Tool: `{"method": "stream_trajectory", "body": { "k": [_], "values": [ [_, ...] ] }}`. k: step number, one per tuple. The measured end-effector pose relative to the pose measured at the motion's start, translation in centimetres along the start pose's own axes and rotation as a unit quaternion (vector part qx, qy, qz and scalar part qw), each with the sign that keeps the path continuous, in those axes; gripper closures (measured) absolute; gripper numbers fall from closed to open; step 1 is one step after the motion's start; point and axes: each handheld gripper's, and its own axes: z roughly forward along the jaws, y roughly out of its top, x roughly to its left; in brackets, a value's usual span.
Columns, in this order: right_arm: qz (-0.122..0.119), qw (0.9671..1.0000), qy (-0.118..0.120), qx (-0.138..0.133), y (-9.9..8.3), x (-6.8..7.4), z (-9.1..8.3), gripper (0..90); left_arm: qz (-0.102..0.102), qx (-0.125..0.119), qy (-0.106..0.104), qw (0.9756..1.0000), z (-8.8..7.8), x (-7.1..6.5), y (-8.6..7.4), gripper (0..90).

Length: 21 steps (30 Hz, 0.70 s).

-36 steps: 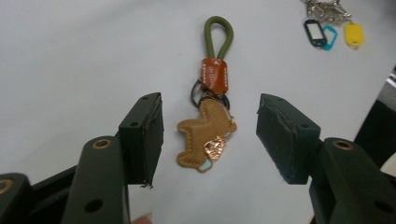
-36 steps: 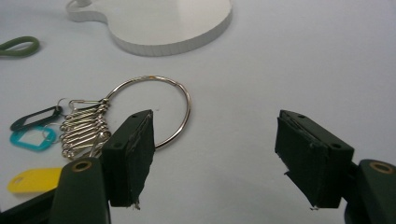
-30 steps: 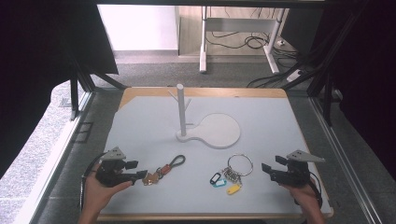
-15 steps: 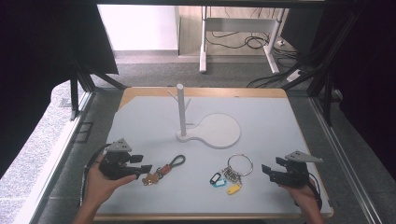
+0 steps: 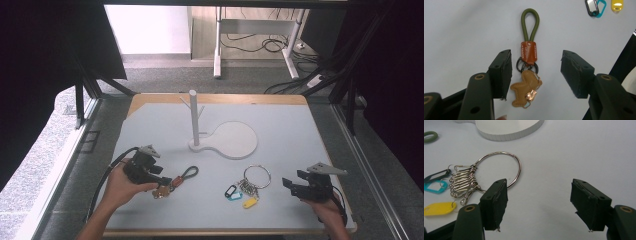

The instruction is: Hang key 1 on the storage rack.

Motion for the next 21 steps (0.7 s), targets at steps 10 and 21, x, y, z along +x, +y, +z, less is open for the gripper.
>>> {"method": "stream_trajectory", "body": {
  "k": [10, 21],
  "values": [
    [0.011, 0.9998, 0.013, 0.000, -0.4, -0.4, 0.0, 30.3, -0.002, 0.028, 0.008, 0.9996, 1.0, 0.3, 0.7, 43.0],
    [0.016, 0.9998, 0.005, 0.014, -0.7, -0.2, 0.4, 30.4, -0.003, 0.048, 0.000, 0.9988, 1.5, 0.7, 1.0, 43.1]
  ]
}}
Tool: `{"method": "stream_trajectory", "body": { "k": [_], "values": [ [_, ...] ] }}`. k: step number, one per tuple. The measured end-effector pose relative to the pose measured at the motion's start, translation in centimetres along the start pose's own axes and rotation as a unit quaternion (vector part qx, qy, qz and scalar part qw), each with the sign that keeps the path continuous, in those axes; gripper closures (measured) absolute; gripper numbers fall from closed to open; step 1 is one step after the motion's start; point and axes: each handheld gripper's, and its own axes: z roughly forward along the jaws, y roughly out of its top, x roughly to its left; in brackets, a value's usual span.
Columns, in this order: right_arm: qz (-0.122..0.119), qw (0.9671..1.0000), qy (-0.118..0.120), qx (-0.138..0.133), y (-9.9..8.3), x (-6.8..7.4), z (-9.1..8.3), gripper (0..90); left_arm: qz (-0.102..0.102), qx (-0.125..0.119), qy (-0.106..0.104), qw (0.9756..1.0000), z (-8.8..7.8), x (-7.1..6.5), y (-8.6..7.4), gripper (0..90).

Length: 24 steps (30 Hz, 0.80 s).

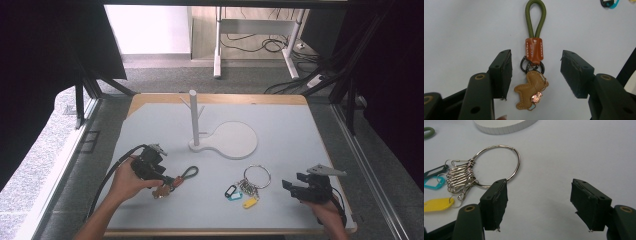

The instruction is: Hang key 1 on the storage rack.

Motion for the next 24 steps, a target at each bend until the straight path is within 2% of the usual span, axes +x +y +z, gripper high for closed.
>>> {"method": "stream_trajectory", "body": {
  "k": [5, 7, 10, 18, 24],
  "values": [
    [-0.004, 1.0000, -0.001, 0.008, -0.1, 0.1, 0.3, 30.4, -0.004, 0.006, 0.003, 1.0000, 0.1, 0.0, 0.1, 43.3],
    [-0.005, 1.0000, -0.001, 0.008, -0.2, 0.1, 0.3, 30.4, 0.001, 0.014, 0.011, 0.9998, 0.3, -0.2, 0.3, 43.3],
    [-0.004, 1.0000, 0.000, 0.008, -0.2, 0.1, 0.2, 30.4, 0.008, 0.022, 0.012, 0.9997, 0.5, -0.5, 0.7, 43.3],
    [-0.008, 0.9999, -0.002, 0.009, -0.2, 0.1, 0.2, 30.4, 0.020, 0.058, 0.023, 0.9978, 2.1, -0.9, 2.0, 43.7],
    [-0.009, 0.9998, -0.003, 0.014, -0.2, 0.2, 0.4, 30.4, 0.025, 0.075, 0.034, 0.9963, 3.2, -1.0, 2.7, 44.0]
  ]
}}
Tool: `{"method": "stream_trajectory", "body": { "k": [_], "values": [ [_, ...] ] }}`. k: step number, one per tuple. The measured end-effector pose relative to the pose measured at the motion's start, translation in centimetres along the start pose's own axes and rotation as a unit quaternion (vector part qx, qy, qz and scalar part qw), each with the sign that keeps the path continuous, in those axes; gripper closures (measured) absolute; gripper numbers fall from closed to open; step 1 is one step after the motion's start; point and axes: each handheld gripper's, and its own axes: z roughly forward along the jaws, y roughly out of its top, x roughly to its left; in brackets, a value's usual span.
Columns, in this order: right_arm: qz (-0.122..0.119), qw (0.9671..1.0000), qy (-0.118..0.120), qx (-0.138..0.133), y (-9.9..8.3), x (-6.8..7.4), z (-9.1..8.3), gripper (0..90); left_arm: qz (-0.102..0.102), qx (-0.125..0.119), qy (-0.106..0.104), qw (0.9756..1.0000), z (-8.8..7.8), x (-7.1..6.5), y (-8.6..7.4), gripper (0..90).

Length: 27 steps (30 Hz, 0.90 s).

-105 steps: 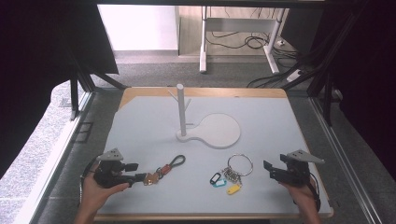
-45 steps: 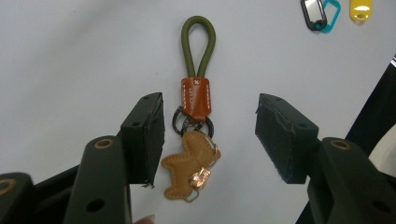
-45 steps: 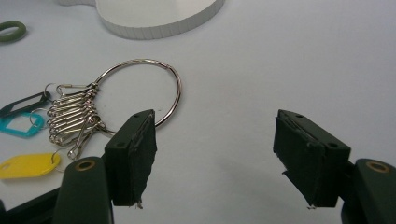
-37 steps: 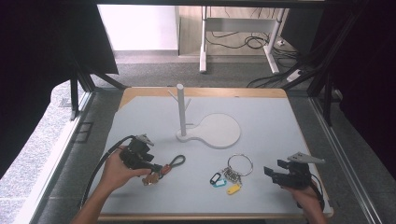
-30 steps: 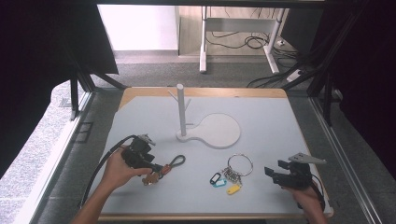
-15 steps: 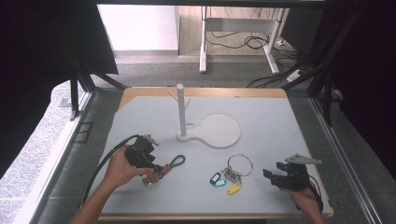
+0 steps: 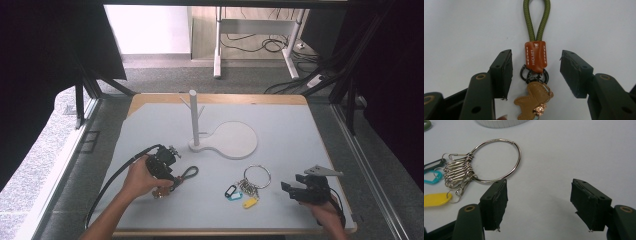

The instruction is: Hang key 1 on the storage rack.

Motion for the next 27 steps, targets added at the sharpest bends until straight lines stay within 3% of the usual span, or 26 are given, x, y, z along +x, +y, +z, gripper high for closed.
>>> {"method": "stream_trajectory", "body": {
  "k": [11, 27],
  "values": [
    [-0.004, 0.9999, -0.004, 0.010, -0.1, 0.1, 0.4, 30.3, 0.009, 0.027, 0.010, 0.9995, 1.8, -0.2, 0.9, 45.6],
    [-0.002, 0.9999, -0.003, 0.013, -0.2, 0.2, 0.3, 30.1, 0.032, 0.057, 0.020, 0.9977, 2.9, -0.5, 1.5, 54.2]
  ]
}}
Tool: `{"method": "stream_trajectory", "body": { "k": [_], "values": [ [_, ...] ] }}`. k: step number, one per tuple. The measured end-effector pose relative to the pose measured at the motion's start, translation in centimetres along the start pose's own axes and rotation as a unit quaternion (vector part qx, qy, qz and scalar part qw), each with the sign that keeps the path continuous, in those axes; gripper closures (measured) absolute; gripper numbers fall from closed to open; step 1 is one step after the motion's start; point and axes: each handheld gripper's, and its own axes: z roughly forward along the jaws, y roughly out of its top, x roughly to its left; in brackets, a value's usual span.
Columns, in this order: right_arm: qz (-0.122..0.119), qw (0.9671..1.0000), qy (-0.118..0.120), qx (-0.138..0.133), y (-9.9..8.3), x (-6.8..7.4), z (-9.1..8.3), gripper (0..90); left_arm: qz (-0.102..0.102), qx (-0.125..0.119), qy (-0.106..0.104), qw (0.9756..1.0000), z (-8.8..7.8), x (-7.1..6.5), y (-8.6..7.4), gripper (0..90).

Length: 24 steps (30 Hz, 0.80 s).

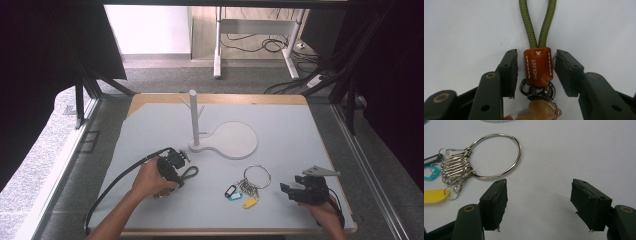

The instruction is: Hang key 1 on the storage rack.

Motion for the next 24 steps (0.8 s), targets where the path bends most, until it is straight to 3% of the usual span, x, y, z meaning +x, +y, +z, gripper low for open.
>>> {"method": "stream_trajectory", "body": {
  "k": [6, 17, 24],
  "values": [
    [-0.007, 1.0000, 0.003, -0.002, 0.18, 0.30, -0.15, 29.7, 0.004, 0.004, 0.010, 0.9999, 0.04, -0.21, 0.13, 56.9],
    [0.004, 1.0000, 0.000, -0.005, -0.02, -0.16, -0.20, 29.7, -0.001, 0.008, 0.015, 0.9999, 0.07, -0.42, 0.24, 57.8],
    [0.014, 0.9998, 0.009, -0.008, -0.04, -0.27, -0.23, 29.8, -0.002, 0.002, 0.015, 0.9999, 0.02, -0.78, 0.15, 66.3]
  ]
}}
